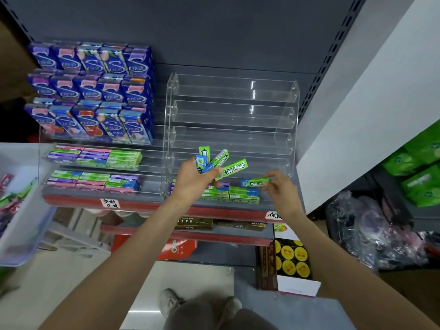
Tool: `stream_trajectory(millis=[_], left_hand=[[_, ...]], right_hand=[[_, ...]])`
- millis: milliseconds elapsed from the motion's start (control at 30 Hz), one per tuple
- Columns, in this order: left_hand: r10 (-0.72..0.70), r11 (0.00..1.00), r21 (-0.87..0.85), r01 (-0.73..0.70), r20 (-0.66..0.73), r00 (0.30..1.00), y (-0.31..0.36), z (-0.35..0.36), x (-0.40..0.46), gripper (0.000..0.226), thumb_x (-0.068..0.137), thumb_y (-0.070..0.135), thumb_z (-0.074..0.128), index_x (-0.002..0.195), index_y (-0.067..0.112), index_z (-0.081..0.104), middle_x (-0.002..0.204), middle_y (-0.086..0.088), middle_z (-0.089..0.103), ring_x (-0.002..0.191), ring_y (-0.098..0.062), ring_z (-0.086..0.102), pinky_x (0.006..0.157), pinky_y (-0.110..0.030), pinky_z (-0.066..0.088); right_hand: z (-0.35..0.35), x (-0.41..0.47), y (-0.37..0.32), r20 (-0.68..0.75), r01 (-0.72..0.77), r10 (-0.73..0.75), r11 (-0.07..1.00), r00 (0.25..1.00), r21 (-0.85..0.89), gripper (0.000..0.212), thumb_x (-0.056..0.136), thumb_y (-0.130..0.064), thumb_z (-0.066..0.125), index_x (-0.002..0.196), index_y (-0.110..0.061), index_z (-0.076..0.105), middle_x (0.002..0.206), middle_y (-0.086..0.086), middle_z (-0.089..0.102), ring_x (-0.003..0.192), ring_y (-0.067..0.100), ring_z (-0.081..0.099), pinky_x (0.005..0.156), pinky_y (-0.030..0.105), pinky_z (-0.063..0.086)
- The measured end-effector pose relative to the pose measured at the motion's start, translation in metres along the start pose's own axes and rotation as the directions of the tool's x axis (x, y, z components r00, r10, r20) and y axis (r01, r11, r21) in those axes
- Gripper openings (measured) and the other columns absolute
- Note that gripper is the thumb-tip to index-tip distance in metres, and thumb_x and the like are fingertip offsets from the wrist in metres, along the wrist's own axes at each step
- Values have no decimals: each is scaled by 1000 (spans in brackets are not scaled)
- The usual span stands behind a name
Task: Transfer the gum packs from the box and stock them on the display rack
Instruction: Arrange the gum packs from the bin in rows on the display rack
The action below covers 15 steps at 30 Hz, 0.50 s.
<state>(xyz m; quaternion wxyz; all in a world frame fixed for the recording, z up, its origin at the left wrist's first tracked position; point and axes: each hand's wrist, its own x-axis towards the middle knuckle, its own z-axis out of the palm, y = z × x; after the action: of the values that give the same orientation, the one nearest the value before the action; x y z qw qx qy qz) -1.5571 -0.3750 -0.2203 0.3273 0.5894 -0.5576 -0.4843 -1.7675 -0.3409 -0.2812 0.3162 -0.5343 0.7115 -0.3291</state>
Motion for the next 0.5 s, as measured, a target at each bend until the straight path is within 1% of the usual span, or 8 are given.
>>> stream_trajectory(millis=[67,133,200,267,333,467,500], left_hand=[[-2,1000,1,2,6,1000,0,0,2,23,85,18,69,93,2,55,78,0,68,54,-8,67,50,-17,46],[0,1000,2,0,6,1000,1,1,3,22,85,18,69,92,2,55,78,0,68,54,-9,66,50,-15,46],[0,1000,-5,0,7,1000,2,2,4,21,85,18,69,90,3,54,77,1,67,53,-8,66,49,-13,44],[1,1000,-3,-1,16,1000,1,2,6,21,86,18,69,91,3,55,80,0,68,54,-10,67,51,-16,45],[-2,1000,5,2,25,1000,0,3,7,23,86,18,68,94,1,55,82,-1,68,56,-11,68,53,-18,47],[-2,1000,7,2,35,999,-2,4,7,23,86,17,68,95,-1,57,79,0,68,54,-8,66,49,-15,45],[-3,1000,7,2,35,999,-3,4,7,24,86,17,68,95,-1,56,79,0,68,54,-8,66,49,-15,45]], right_hand=[[1,0,0,-25,27,-28,998,999,-49,13,95,-5,49,99,-17,53,89,17,68,82,31,65,67,36,51],[1,1,0,-57,62,-70,991,996,-123,11,93,-6,53,102,-11,58,89,15,67,77,27,63,63,30,47],[4,-1,1,-75,84,-99,980,992,-181,12,91,-7,57,102,-8,62,98,11,64,82,23,62,71,25,47],[7,-5,2,-91,103,-125,972,988,-211,15,90,-6,58,104,-7,65,107,9,58,89,21,60,81,23,47],[9,-8,3,-120,103,-132,970,984,-218,18,90,-6,58,107,-6,65,110,9,56,92,20,59,85,26,49],[11,-8,-2,-155,9,-45,973,987,-229,18,92,-5,55,109,-4,58,107,10,56,90,23,59,82,33,52],[12,-8,-2,-155,-4,-32,974,987,-226,18,93,-4,53,110,-3,58,108,11,56,92,25,59,83,33,51]])
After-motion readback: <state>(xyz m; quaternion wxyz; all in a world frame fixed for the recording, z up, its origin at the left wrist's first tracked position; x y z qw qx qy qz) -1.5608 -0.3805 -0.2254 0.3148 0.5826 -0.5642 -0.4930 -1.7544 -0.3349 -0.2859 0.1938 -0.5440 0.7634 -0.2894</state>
